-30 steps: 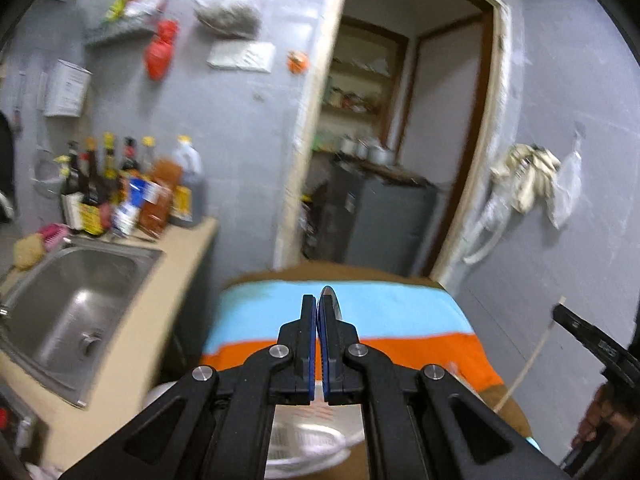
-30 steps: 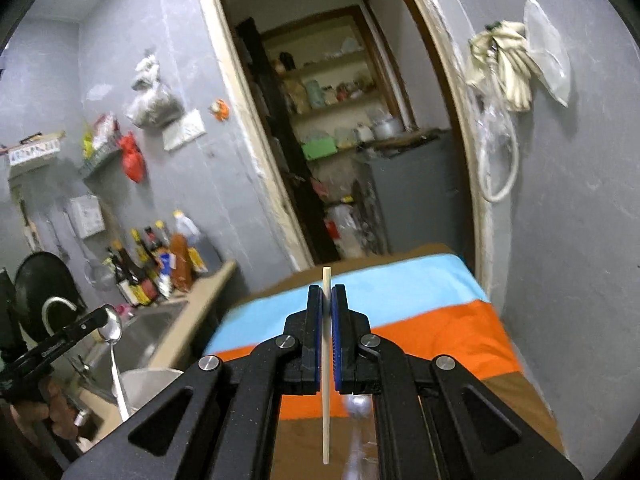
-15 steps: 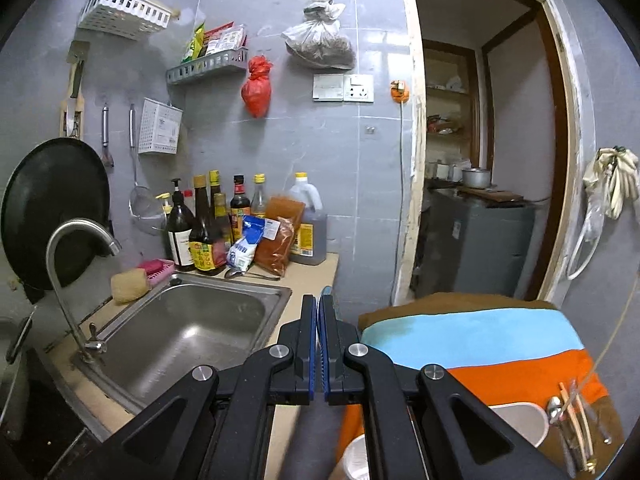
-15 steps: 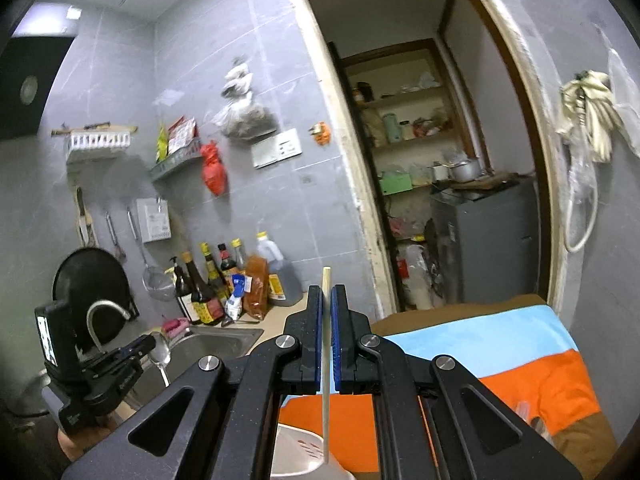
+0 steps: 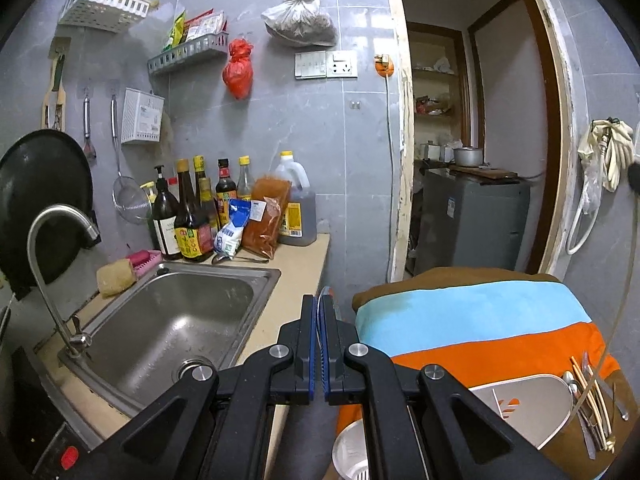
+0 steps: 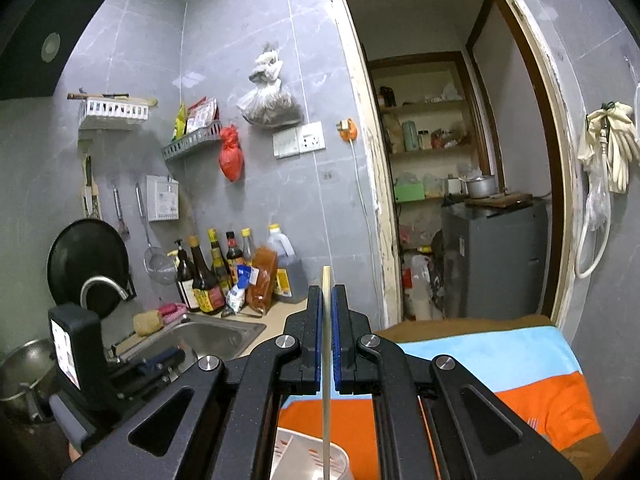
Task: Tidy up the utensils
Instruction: 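Lift and carry the spoon and chopstick with both tools over the white basket, then open both tools to drop the spoon and chopstick into the basket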
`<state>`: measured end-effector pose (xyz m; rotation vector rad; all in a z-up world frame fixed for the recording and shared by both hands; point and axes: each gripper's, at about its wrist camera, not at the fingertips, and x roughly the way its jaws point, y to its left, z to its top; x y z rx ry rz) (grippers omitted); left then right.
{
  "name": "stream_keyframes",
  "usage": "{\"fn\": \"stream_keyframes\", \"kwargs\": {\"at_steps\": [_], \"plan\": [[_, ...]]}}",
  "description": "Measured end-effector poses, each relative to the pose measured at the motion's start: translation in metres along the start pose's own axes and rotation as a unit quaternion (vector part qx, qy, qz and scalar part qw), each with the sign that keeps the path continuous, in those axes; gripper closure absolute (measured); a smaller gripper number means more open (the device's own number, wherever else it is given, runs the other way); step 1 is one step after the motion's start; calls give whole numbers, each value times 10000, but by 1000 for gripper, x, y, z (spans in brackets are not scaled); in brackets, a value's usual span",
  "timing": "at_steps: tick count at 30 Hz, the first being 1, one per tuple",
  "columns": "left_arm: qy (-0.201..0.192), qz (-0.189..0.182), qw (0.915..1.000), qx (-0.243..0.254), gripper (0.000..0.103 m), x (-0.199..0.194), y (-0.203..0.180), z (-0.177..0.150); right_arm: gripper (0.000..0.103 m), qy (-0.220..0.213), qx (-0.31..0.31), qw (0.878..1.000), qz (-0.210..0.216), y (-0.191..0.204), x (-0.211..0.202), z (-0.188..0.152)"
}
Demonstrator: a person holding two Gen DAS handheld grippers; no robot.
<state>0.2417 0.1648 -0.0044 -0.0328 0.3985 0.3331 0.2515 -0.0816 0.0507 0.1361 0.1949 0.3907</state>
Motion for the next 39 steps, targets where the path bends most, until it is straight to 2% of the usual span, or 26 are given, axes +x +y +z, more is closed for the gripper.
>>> {"fn": "stream_keyframes", "kwargs": {"at_steps": [6,14,20,26,28,30,31,34,36,39], "plan": [[36,32,9999,-112,101,2,5,0,99,-195,-59,9997,99,5,-2,15],[90,44,9999,-86,101,4,6,-2,99,122,102,9997,158,2,19,-9],[304,-287,9990,-179,100,8,4,-8,99,455,262,9984,208,-7,32,-32],[389,-374,9985,-120,99,6,1,-13,98,755,430,9959,260,-19,32,-48],[472,-422,9979,-107,99,6,0,-14,93,848,475,9949,282,-23,32,-52],[597,-535,9967,-161,99,6,1,-14,75,886,519,9942,309,-26,30,-54],[672,-628,9955,-231,98,5,2,-14,72,889,542,9940,328,-28,28,-54],[809,-959,9908,-505,90,1,4,-13,70,859,554,9942,347,-34,20,-53],[767,-1104,9889,-636,70,-6,3,-11,64,831,551,9945,305,-39,14,-51],[625,-1298,9862,-820,52,-17,0,-5,51,725,555,9956,214,-49,2,-45]]}}
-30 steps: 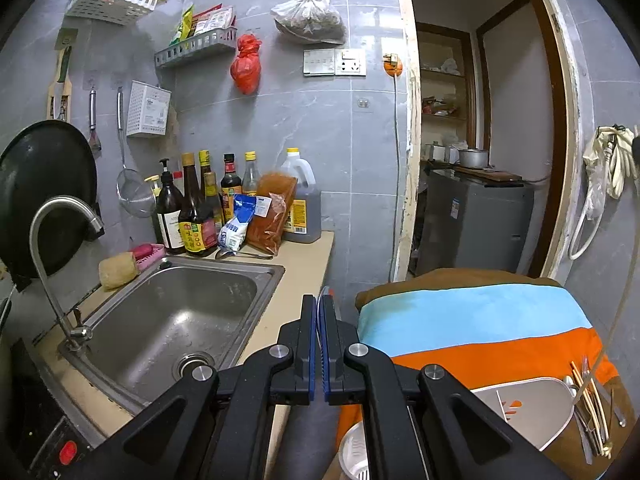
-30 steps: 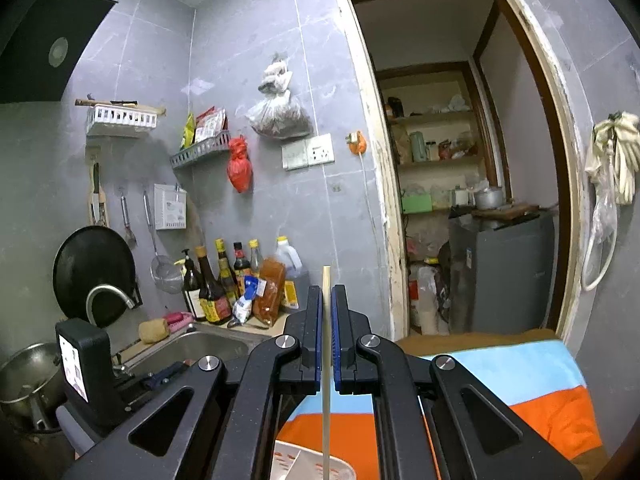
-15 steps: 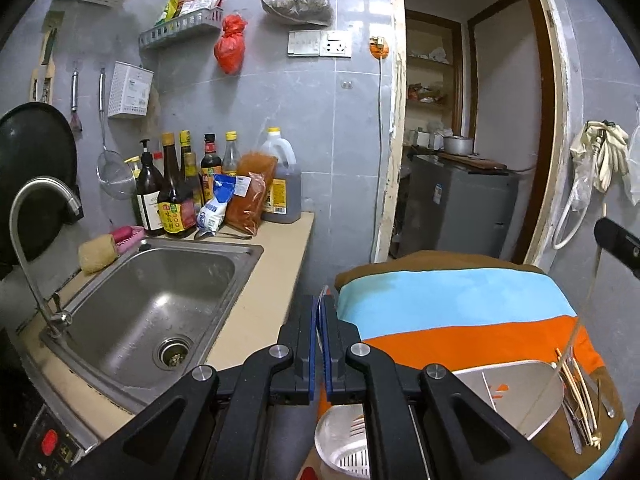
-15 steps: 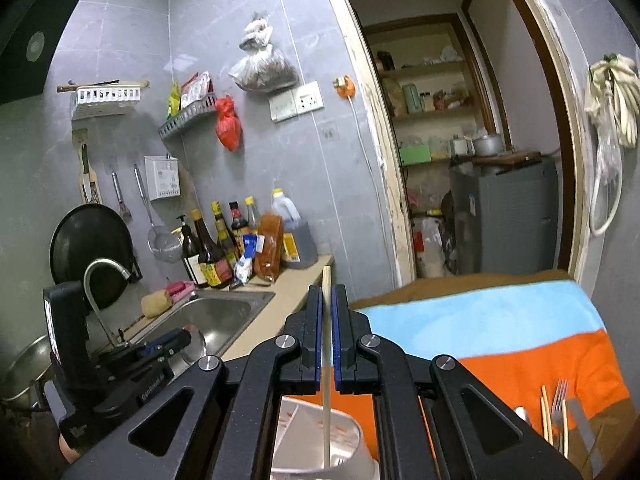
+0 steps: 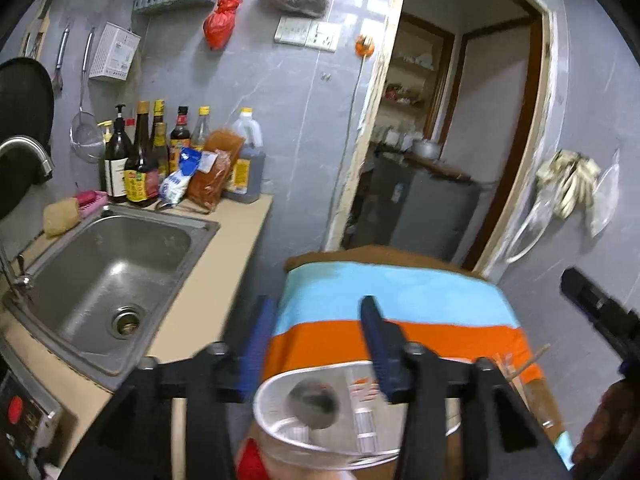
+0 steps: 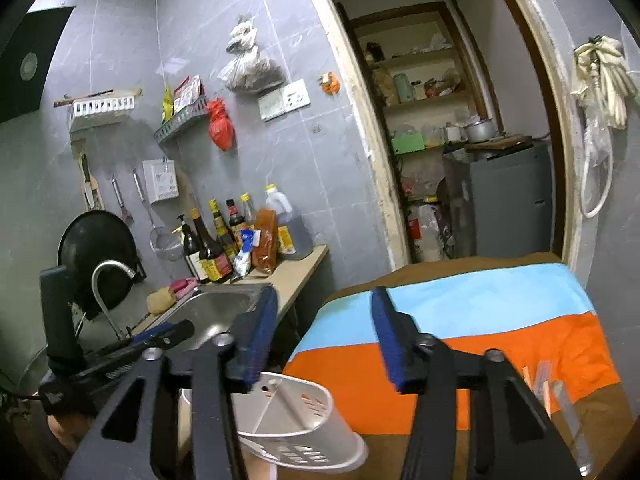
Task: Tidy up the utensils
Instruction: 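Open both tools to drop the spoon and chopstick into the basket, then move both tools back down to the remaining utensils on the cloth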
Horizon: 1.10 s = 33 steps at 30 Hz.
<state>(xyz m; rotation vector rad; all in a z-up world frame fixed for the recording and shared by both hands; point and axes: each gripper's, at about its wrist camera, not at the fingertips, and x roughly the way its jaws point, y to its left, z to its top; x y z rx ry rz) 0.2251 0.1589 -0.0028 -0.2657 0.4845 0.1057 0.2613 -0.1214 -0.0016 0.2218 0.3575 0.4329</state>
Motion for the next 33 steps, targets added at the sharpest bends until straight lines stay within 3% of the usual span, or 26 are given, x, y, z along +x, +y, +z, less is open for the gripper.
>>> {"fn": "stream_keyframes", "kwargs": {"at_steps": [9,12,25,33], "plan": [[-492,-360,9980,140,14,-25,-58,10,13,-389,-195,9979,-482,-37,-51,25],[-624,-433,9967,275,11,-29,-82,10,7,-501,-266,9959,-703,-51,-67,32],[-892,-698,9907,755,3,-16,-188,-15,4,-432,-124,9865,-1574,-146,-106,40],[-395,-886,9911,917,3,21,-236,-48,4,140,190,9858,-1664,-219,-94,14]]}}
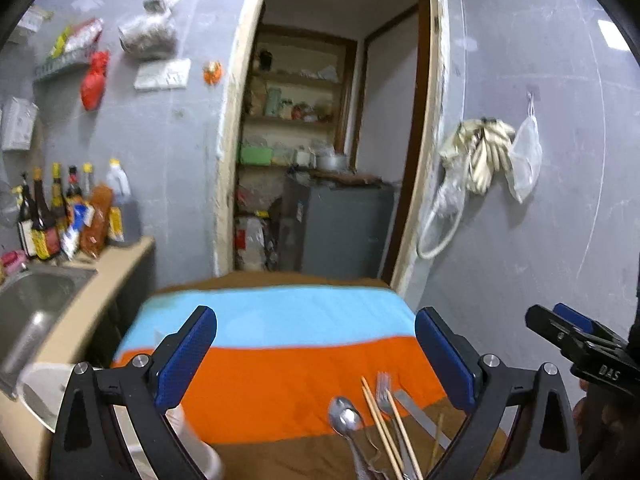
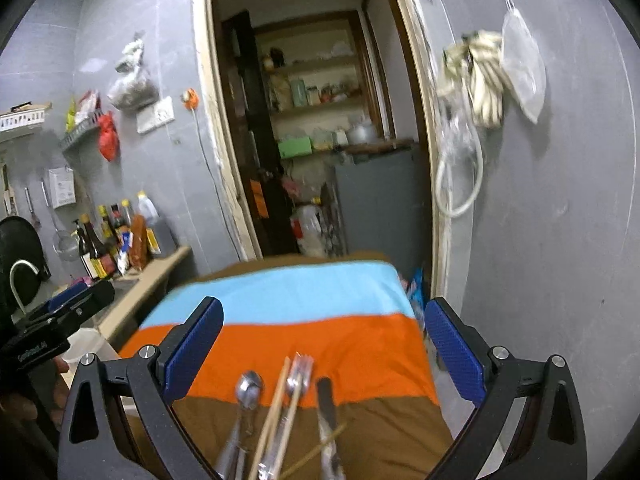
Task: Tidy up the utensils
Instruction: 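Move both tools back down to the remaining utensils on the cloth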
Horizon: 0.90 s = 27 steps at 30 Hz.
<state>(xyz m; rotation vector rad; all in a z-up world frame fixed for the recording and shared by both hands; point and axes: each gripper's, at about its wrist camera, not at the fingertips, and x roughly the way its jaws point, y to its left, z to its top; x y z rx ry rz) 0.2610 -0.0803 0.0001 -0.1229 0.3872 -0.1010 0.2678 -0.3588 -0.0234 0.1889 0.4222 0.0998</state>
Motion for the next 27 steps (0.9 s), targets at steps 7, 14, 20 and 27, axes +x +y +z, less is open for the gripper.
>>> {"fn": "stream_keyframes", "kwargs": {"at_steps": [7,14,20,27], "plan": [[835,-89,9964,-143,3,49,-7,-39,5,744,107,9971,62,-33,49,-35],[1561,-47,9873,-290,21,100,5,-67,29,1534,76,9877,293,-40,98,-72],[2177,-130,9748,-462,48,144,16,-87,52,2166,-169,9745,569,-27,140,-99],[2587,-461,9630,-605,73,171,21,-102,72,2588,-524,9601,917,-5,164,-115]]}}
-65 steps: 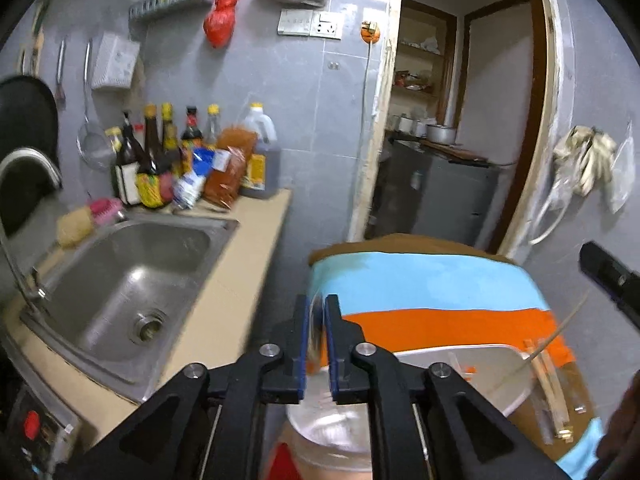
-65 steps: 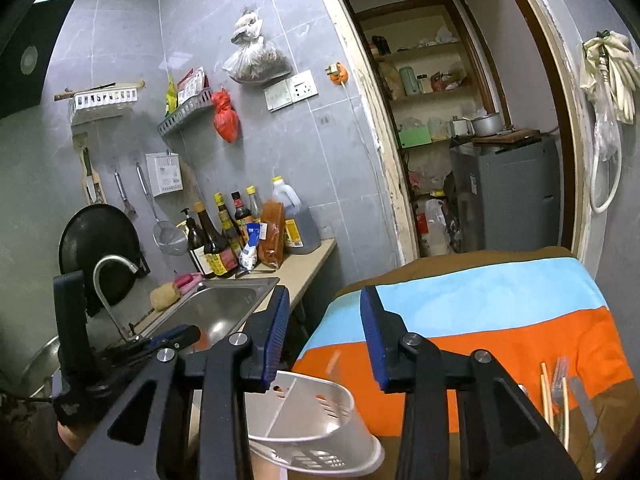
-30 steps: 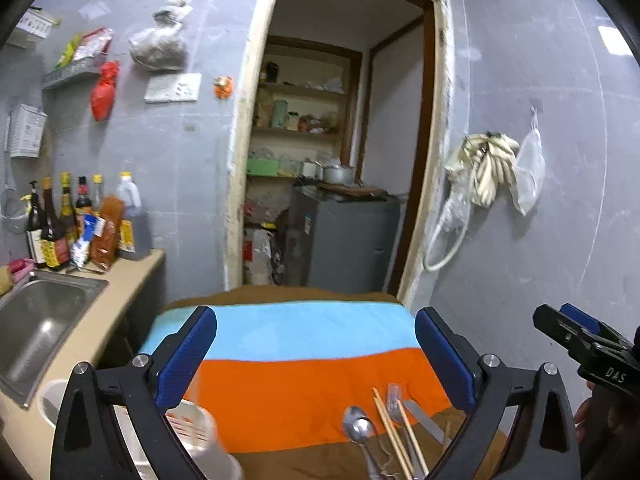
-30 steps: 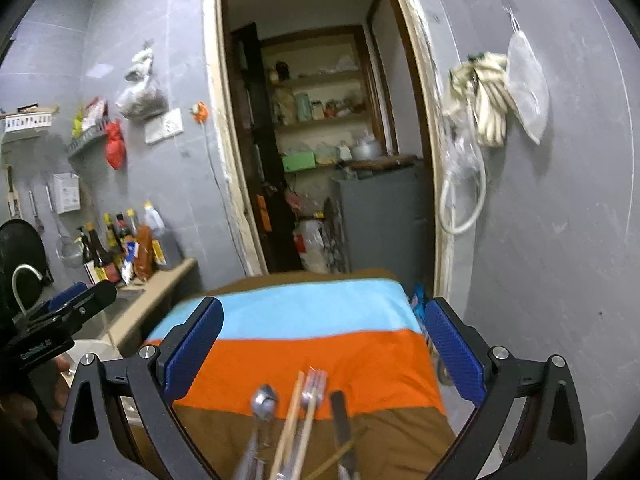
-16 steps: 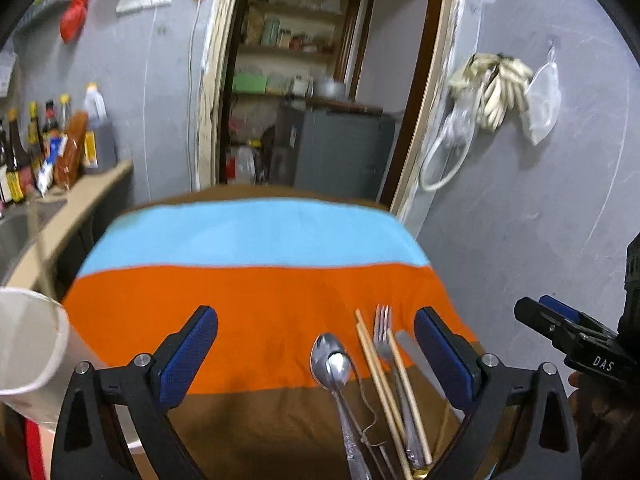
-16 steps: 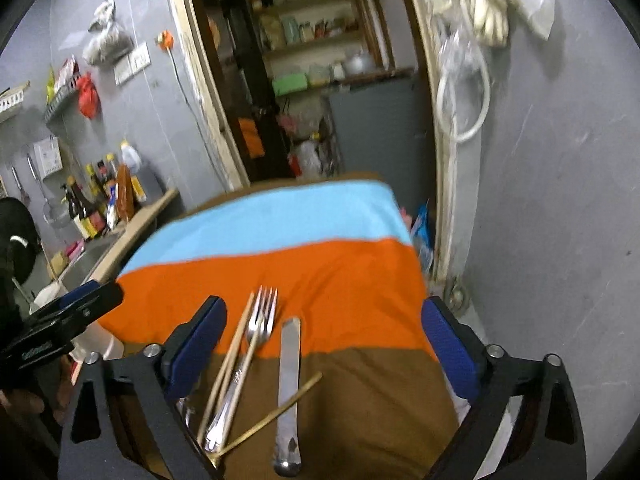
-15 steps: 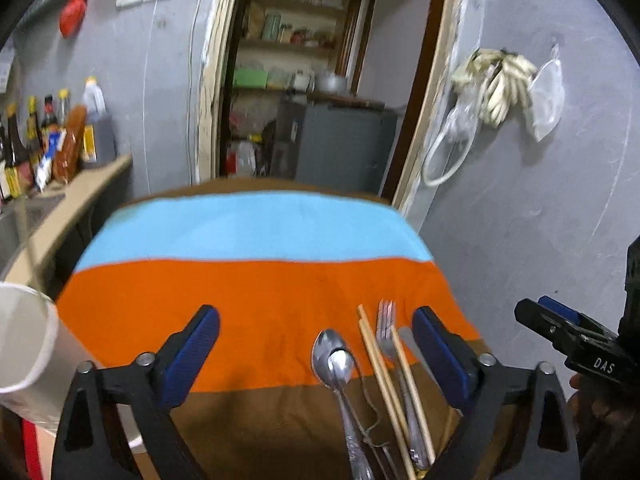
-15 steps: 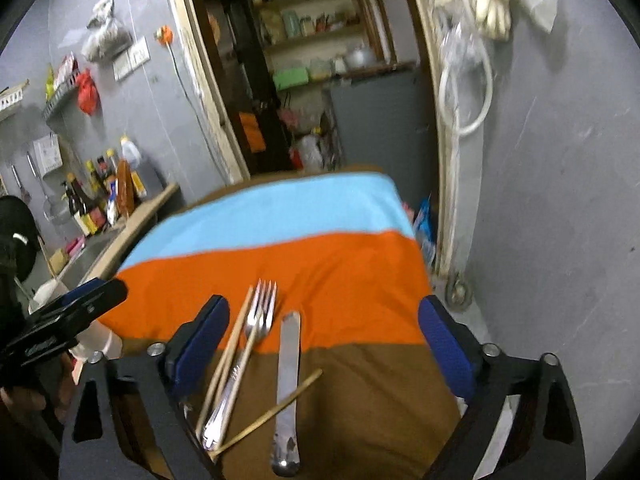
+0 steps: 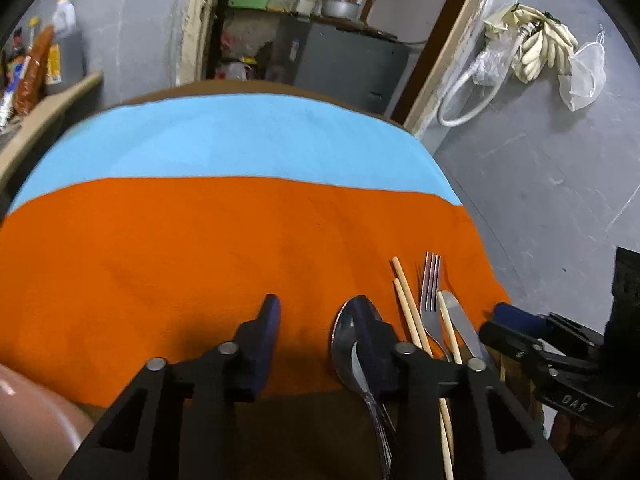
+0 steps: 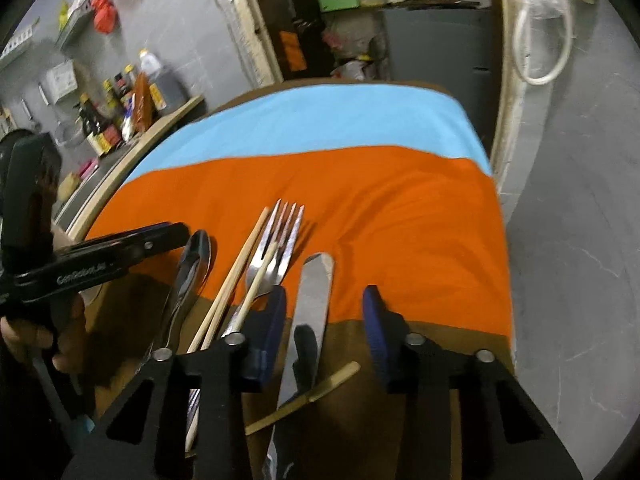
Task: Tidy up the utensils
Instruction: 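Move both tools back down to the remaining utensils on the cloth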
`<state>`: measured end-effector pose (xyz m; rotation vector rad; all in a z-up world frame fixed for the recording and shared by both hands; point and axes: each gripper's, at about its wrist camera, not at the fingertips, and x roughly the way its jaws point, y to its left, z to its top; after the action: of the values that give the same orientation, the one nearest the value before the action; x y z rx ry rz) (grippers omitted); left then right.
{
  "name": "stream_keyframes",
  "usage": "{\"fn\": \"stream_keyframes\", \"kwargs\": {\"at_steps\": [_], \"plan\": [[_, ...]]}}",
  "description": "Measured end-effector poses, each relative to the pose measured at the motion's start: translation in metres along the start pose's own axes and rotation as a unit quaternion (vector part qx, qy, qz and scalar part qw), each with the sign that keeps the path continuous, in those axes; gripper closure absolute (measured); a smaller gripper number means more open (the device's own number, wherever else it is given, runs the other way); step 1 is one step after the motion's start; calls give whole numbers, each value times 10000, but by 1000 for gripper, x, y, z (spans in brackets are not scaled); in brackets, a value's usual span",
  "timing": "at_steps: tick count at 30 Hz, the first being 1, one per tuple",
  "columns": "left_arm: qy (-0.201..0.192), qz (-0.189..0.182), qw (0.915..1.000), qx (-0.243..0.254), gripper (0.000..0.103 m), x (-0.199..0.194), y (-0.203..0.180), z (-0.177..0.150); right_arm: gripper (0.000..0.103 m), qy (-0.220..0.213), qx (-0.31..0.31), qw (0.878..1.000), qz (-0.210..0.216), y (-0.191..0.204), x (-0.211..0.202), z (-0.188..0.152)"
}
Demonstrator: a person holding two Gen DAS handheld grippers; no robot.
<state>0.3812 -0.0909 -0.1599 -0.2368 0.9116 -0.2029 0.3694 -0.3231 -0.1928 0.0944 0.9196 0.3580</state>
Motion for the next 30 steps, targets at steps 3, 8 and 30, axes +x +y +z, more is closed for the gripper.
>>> {"fn": "stream_keyframes", "kwargs": {"at_steps": [3,8,30], "plan": [[165,-203,9997,9,78,9,1,-2,72,161,-5,9998,100,-2,7,-2],[365,-420,9984,140,80,19,-1,0,73,269,-72,9994,195,-3,18,0],[818,-540,9950,169,99,4,-6,3,87,796,372,9952,434,1,8,1]]}}
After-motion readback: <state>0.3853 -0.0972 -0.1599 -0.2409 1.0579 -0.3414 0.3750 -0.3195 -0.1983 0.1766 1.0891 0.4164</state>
